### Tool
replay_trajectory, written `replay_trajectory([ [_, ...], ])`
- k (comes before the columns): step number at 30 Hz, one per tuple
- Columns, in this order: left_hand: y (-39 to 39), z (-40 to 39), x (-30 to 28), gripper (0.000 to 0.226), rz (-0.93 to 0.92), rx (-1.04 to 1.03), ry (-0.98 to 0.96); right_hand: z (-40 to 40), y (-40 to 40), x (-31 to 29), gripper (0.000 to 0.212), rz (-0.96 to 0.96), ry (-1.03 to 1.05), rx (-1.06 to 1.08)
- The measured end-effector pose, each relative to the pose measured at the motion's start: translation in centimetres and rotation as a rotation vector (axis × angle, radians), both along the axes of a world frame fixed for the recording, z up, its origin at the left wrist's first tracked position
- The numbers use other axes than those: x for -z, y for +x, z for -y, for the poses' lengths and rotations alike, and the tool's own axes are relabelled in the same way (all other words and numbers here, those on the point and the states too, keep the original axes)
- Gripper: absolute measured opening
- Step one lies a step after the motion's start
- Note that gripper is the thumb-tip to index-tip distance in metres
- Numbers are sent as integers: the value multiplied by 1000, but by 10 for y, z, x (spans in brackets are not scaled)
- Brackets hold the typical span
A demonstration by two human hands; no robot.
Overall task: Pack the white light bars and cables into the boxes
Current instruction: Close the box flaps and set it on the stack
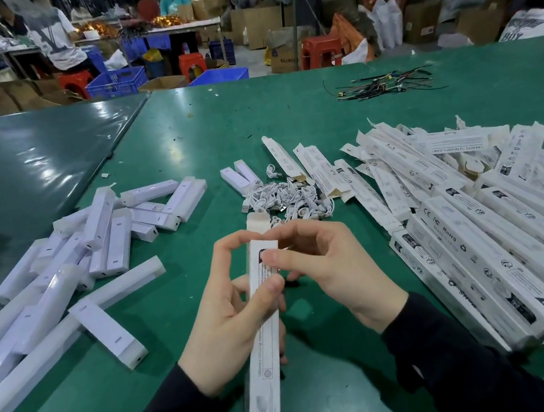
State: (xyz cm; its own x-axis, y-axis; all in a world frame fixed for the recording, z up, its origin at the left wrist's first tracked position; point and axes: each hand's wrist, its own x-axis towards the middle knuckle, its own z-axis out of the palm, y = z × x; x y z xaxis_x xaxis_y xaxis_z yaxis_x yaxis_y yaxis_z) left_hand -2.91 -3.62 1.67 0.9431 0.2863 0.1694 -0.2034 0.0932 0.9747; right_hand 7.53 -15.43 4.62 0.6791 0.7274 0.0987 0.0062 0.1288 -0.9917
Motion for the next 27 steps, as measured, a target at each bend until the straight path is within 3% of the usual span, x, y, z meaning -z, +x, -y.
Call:
replay_trajectory([
  [4, 0, -1, 0, 30, -10, 12, -10, -2, 1, 1, 25, -115, 6, 32],
  [7, 0, -1, 0, 29, -12, 16, 9, -2, 1, -2, 18, -202, -28, 27],
  [12, 0, -1, 3, 30, -61, 56, 21, -3, 0, -1, 36, -230, -102, 36],
  [17, 0, -3, 6, 32, -52, 69, 31, -2, 1, 0, 16, -177, -100, 3],
  [27, -2, -3, 9, 37, -82, 60, 58, -2, 2, 3, 17, -128, -88, 29],
])
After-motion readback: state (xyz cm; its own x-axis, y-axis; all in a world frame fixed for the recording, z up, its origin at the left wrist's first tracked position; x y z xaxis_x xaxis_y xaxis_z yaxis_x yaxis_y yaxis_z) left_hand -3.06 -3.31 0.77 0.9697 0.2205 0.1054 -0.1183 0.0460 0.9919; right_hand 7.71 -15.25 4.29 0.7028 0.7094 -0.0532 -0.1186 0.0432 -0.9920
